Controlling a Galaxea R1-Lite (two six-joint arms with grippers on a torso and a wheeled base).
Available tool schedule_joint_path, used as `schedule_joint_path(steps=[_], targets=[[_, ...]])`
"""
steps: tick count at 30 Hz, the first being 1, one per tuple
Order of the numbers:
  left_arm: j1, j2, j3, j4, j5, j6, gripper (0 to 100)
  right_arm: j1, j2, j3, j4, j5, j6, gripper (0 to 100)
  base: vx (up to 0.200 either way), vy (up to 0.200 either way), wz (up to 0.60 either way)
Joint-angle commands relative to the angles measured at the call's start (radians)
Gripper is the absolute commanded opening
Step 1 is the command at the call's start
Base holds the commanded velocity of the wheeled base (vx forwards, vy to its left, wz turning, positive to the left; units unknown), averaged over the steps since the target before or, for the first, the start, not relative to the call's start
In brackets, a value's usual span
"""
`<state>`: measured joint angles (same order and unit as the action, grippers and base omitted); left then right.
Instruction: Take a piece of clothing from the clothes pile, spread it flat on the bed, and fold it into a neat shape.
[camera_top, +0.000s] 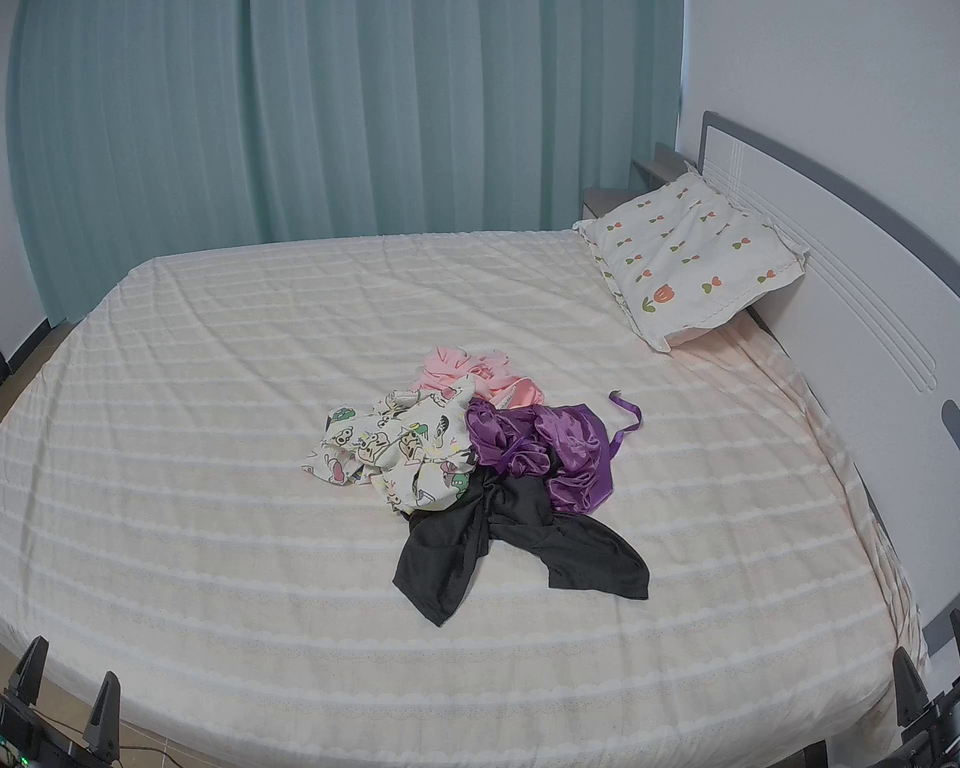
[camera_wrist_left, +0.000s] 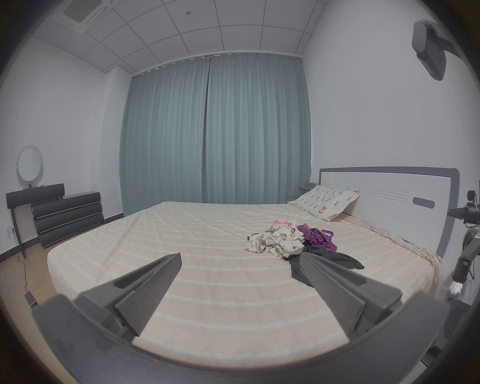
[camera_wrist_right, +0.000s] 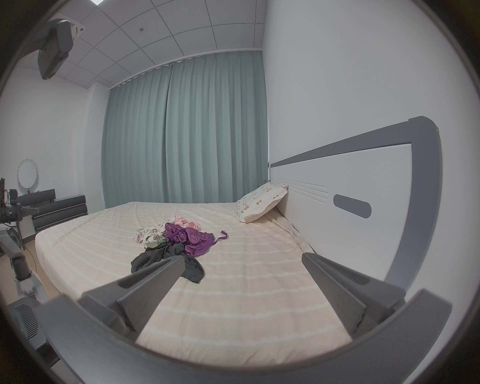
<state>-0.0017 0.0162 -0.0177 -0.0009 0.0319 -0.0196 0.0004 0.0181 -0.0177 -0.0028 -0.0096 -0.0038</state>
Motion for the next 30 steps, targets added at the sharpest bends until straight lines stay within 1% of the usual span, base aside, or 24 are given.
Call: schedule_joint_path(steps=[1,2,3,6,8,12,14,17,19,20,21,22,24,25,30], targets=[[0.0,-0.016,0.016,0.001,0.0,-0.002,100,0.012,0.04,-0.136,0.0,0.022,0.027,100,0.0,0.0,0.0],[0.0,-0.016,0.016,0.001,0.0,-0.002,100,0.012,0.052,-0.157,0.001,0.026,0.03,100,0.0,0.0,0.0],[0.0,-0.016,0.016,0.001,0.0,0.0,100,0.012,0.105,-0.199,0.023,0.053,0.035,100,0.0,0.0,0.0],[0.0,-0.016,0.016,-0.001,0.0,0.0,100,0.01,0.223,-0.216,0.044,0.122,0.019,100,0.0,0.0,0.0],[0.0,-0.016,0.016,-0.001,0.0,0.0,100,0.012,0.356,-0.231,0.032,0.149,0.03,100,0.0,0.0,0.0],[0.0,-0.016,0.016,-0.001,0.0,0.003,100,0.023,0.608,-0.28,-0.057,0.181,0.119,100,0.0,0.0,0.0],[0.0,-0.016,0.016,-0.001,0.0,0.003,100,0.043,0.74,-0.297,-0.112,0.2,0.14,100,0.0,0.0,0.0],[0.0,-0.016,0.016,-0.001,0.0,0.001,100,0.072,0.931,-0.308,-0.206,0.204,0.177,100,0.0,0.0,0.0],[0.0,-0.016,0.016,0.001,0.0,0.003,100,0.093,1.02,-0.312,-0.26,0.204,0.212,100,0.0,0.0,0.0],[0.0,-0.016,0.016,-0.001,0.0,0.003,100,0.13,1.111,-0.314,-0.322,0.204,0.26,100,0.0,0.0,0.0],[0.0,-0.016,0.016,-0.001,0.0,0.003,100,0.135,1.119,-0.314,-0.33,0.204,0.265,100,0.0,0.0,0.0],[0.0,-0.016,0.016,-0.001,0.0,0.003,100,0.173,1.209,-0.315,-0.395,0.204,0.321,100,0.0,0.0,0.0],[0.0,-0.016,0.016,-0.001,0.0,0.003,100,0.202,1.281,-0.318,-0.448,0.204,0.369,100,0.0,0.0,0.0],[0.0,-0.016,0.016,-0.001,0.0,0.003,100,0.23,1.376,-0.321,-0.519,0.198,0.41,100,0.0,0.0,0.0],[0.0,-0.016,0.016,-0.001,0.0,0.003,100,0.24,1.619,-0.35,-0.681,0.195,0.438,100,0.0,0.0,0.0]])
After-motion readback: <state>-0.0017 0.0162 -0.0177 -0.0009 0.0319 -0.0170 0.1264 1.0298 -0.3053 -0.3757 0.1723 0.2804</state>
